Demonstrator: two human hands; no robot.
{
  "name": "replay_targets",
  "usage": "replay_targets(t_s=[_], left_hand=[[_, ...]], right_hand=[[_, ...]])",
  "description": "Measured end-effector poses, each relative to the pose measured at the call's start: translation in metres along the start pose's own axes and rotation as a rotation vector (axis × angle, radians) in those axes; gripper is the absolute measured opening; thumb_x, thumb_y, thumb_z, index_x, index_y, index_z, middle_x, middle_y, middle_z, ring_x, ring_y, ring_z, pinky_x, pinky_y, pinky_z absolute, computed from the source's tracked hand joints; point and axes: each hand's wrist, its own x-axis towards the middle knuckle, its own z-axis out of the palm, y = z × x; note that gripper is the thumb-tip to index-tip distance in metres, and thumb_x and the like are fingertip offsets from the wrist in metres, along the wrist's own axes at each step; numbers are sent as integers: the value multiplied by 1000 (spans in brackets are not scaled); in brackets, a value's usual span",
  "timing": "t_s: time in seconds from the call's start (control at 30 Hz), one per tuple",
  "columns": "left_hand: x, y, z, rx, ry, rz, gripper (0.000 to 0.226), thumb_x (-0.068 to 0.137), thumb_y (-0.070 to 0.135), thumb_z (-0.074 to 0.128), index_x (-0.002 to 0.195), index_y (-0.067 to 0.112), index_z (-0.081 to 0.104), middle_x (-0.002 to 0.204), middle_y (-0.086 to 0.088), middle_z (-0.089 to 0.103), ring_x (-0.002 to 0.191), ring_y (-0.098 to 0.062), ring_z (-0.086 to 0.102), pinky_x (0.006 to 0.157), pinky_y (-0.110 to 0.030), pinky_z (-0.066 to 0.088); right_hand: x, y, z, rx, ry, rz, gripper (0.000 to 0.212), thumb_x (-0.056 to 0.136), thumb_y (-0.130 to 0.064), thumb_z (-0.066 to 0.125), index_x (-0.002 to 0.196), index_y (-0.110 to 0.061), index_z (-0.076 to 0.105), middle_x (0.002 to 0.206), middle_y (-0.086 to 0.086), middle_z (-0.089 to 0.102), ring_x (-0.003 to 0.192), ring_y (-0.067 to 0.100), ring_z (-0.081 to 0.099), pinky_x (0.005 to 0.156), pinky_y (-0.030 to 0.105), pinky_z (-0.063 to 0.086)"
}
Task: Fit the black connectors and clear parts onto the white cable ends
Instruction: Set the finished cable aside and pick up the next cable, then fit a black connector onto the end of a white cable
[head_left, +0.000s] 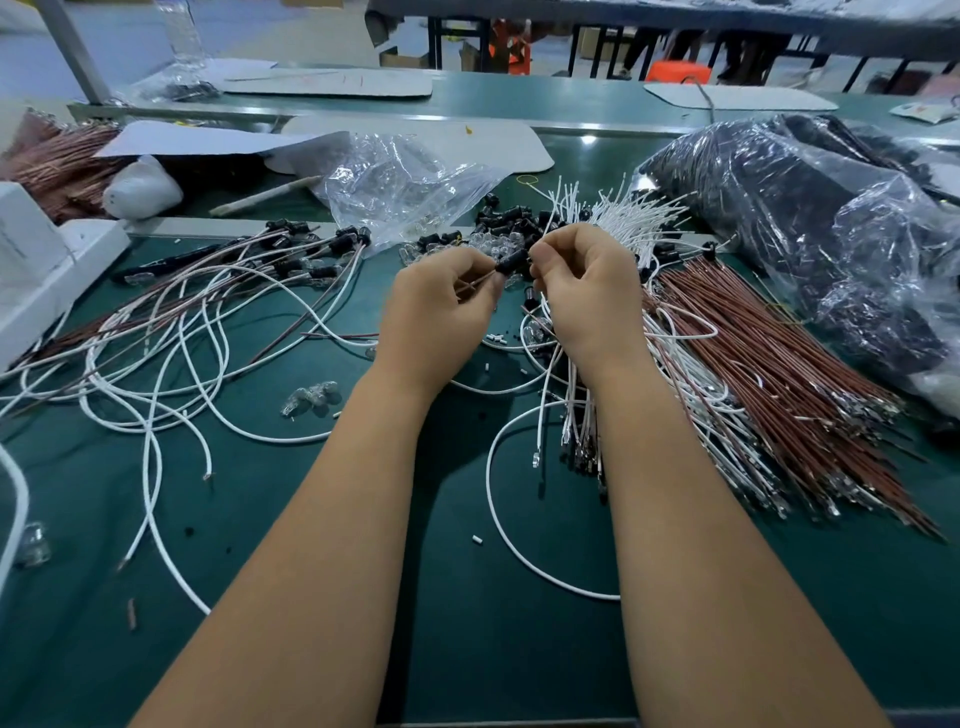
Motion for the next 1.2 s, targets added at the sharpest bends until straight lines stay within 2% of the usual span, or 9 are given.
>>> replay_targets(t_s=[0.13,0.3,0.47,0.6,0.77,0.87,1.07,1.13,1.2], left_hand=[[-1,4,2,-128,-12,-88,9,88,13,64,81,8,68,69,-10,67,66,-28,62,63,-39,52],[-1,6,2,-209,-23,-115,10,88,8,63,79,4,67,70,-16,66,70,-36,61,66,-47,53],[-1,5,1,-224,-10,-145,11,88,11,65,78,6,67,70,-16,67,69,-35,63,67,-46,54],[1,2,0,-181,-3,-178,6,89,15,66,84,11,67,73,-8,68,67,-27,63,67,-38,55],[3,4,-5,-207,-48,-149,2,88,8,65,88,6,67,66,1,57,59,-7,49,59,-18,40],[5,4,-6,-249,-90,-167,16,88,2,64,84,17,65,62,-2,51,54,-9,40,54,-18,34],[6,-3,-7,-310,-33,-198,27,88,1,62,81,27,66,70,-8,55,66,-16,45,63,-26,37],[5,-7,-9,-268,27,-197,20,90,3,59,89,22,65,76,-5,63,68,-13,53,66,-22,44],[6,-10,-10,-259,53,-186,20,93,2,53,96,18,64,81,-1,66,68,-3,55,66,-14,45]], right_hand=[[0,1,1,6,-14,-18,13,92,-9,62,82,-17,62,75,4,64,76,30,63,74,43,54],[1,1,1,10,44,-28,13,88,-11,67,81,-21,64,72,-10,62,67,5,58,67,20,49],[-2,0,2,50,4,-30,10,88,-9,66,81,-15,68,72,2,67,71,22,65,69,33,56],[-5,-1,6,51,-14,-57,11,83,-7,70,75,-14,67,68,-1,66,63,10,60,63,26,52],[-4,0,9,80,-26,-65,9,83,-3,71,77,-3,64,74,13,67,68,24,62,70,40,55],[-3,2,8,94,-28,-50,9,83,-1,69,78,-5,64,77,16,67,76,32,66,74,46,55],[-2,3,10,37,-36,-50,13,91,-6,60,91,-19,63,83,5,69,77,20,67,74,38,56],[-1,7,10,-138,-120,-92,19,96,-8,52,102,-18,66,90,0,68,72,9,61,66,28,50],[0,10,12,-369,-278,-131,28,98,-11,47,116,-20,66,100,0,65,78,8,54,70,27,44]])
